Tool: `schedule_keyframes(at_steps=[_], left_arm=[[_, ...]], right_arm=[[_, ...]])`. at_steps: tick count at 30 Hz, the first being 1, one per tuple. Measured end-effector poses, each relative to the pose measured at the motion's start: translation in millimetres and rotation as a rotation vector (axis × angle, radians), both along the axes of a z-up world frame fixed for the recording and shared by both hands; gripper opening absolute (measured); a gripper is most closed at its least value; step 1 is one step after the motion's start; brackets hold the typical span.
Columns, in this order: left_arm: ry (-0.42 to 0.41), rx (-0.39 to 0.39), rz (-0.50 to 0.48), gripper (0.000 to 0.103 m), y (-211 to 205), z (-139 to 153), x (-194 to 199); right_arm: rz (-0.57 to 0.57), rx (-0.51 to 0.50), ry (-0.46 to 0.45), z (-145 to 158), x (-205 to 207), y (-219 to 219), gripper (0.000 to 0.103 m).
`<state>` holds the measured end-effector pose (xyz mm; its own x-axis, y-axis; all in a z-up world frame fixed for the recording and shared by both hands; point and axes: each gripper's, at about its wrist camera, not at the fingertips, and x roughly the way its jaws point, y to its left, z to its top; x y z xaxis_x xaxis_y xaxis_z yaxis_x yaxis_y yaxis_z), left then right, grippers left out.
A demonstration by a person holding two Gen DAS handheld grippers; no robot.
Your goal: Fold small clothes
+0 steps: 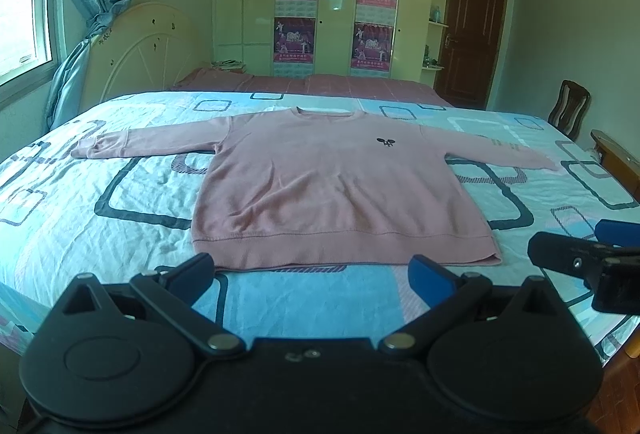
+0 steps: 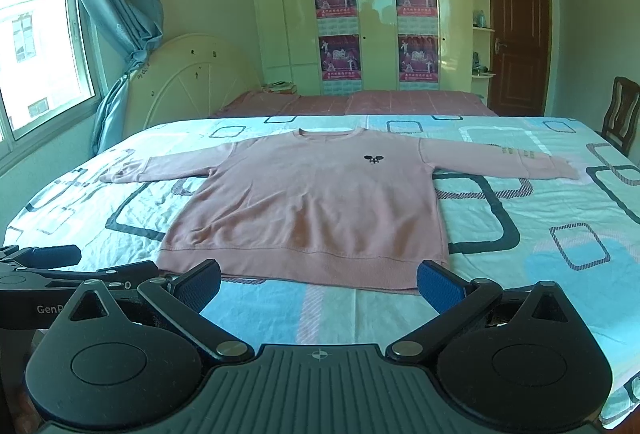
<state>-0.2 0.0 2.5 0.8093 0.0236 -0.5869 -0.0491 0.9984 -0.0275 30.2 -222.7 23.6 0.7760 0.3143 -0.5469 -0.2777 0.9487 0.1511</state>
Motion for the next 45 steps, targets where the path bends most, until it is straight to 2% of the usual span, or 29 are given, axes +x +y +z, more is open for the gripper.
schedule_keyframes(at_steps=[45], left_arm=[[0.006, -0.003, -0.004, 0.103, 2.9, -4.1, 6.1]], right_arm=[[-0.035, -0.019, 0.029, -8.6, 6.7, 1.5, 0.103]])
